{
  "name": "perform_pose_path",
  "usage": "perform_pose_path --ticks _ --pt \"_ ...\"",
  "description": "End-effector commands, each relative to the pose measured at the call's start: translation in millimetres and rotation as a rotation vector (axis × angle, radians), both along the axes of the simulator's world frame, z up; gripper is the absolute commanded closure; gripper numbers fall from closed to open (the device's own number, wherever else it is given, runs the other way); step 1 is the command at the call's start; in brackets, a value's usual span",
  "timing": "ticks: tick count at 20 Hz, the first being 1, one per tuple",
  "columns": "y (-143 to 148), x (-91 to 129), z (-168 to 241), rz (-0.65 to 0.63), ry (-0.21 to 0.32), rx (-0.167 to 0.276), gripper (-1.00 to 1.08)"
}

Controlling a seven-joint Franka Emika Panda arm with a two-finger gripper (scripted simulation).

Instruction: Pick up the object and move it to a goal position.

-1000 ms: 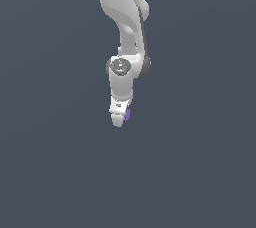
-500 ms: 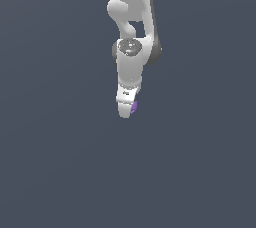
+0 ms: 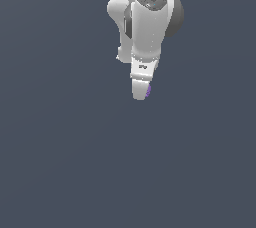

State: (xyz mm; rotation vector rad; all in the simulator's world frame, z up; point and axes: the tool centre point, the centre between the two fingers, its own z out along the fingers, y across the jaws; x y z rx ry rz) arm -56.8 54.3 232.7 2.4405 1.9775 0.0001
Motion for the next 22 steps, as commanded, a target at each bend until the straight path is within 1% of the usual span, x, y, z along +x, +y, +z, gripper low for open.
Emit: perform_pose_path --ticks 1,6,11,16,22 --pt "11.9 -1.2 27.0 0.000 0.001 0.001 1.08" --pt "31.7 -1.1 73.6 -0.001 0.001 0.001 1.08" --pt "45.3 0.0 107.1 -0.002 0.001 0.001 1.08" --pt "53.4 1.4 127.1 -0.004 0.000 0.001 1.08" --pt "56.4 2.9 134.2 -0.004 0.000 0.000 1.08"
